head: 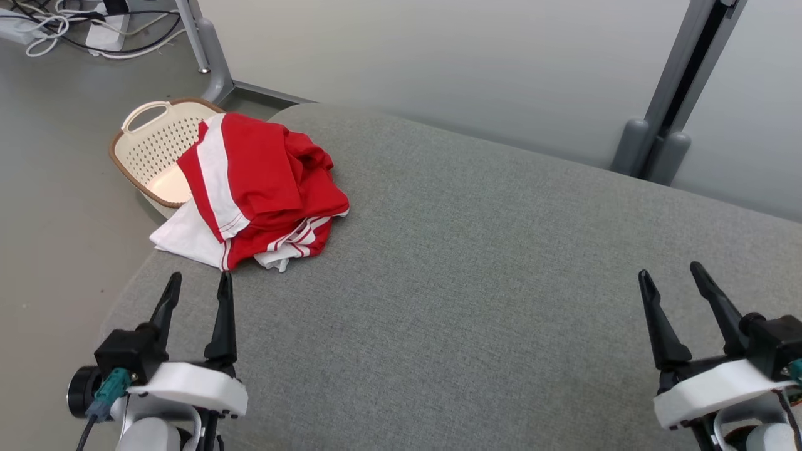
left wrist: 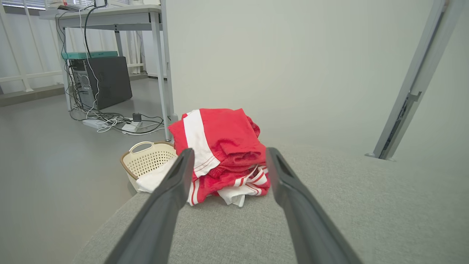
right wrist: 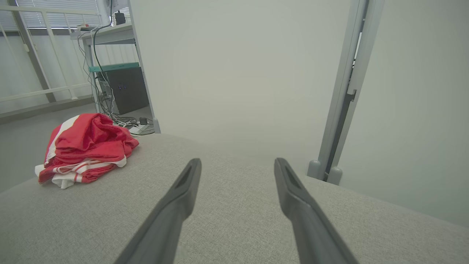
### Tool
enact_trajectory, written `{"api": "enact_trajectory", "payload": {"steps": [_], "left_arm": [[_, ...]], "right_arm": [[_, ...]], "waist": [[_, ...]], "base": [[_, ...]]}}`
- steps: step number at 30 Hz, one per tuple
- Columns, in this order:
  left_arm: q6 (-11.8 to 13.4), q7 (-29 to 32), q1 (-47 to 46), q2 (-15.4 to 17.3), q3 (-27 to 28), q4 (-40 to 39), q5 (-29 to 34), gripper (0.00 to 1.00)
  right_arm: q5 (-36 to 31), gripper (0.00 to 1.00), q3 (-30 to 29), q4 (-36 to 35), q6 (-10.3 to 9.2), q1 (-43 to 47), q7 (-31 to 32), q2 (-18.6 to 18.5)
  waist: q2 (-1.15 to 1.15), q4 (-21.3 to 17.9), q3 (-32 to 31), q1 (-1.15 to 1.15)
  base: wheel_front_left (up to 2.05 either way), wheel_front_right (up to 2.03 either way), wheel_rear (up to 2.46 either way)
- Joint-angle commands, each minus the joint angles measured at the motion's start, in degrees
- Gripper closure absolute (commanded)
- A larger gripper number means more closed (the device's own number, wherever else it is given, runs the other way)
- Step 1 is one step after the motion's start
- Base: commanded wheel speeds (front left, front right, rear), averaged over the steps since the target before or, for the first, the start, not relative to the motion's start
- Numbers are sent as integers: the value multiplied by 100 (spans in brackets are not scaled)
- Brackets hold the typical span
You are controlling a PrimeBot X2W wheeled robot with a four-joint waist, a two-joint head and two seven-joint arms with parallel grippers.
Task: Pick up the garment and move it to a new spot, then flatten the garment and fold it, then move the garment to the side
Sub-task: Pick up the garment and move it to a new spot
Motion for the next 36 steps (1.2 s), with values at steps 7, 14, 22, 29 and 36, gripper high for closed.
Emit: {"api": "enact_trajectory", "payload": {"steps": [7, 14, 22, 29, 36], "left_arm": [[-54, -6, -1157, -12, -147, 357, -374, 0], [-93, -7, -2534, -13, -340, 1357, -818, 0], [-106, -5, -4053, 164, -192, 3418, -1013, 0], [-106, -8, -4654, 408, -105, 4415, -1078, 100], [-38, -10, -4328, 574, 151, 3595, -921, 100]], "right_arm": [[-42, 0, -130, -521, -2, -464, 332, -392], [-65, 0, -354, -1093, -1, -840, 692, -802], [15, 0, -207, -1342, -2, -1249, 828, -1104], [57, 0, -197, -1240, -1, -1348, 743, -1063], [42, 0, -273, -1062, -1, -1223, 572, -940]], "waist": [[0, -187, 1081, 0], [0, -241, 2156, 0], [0, -410, 2862, 0], [0, -507, 2946, 0], [0, -511, 2575, 0]], "base": [[0, 0, 0], [0, 0, 0], [0, 0, 0], [0, 0, 0], [0, 0, 0]]}}
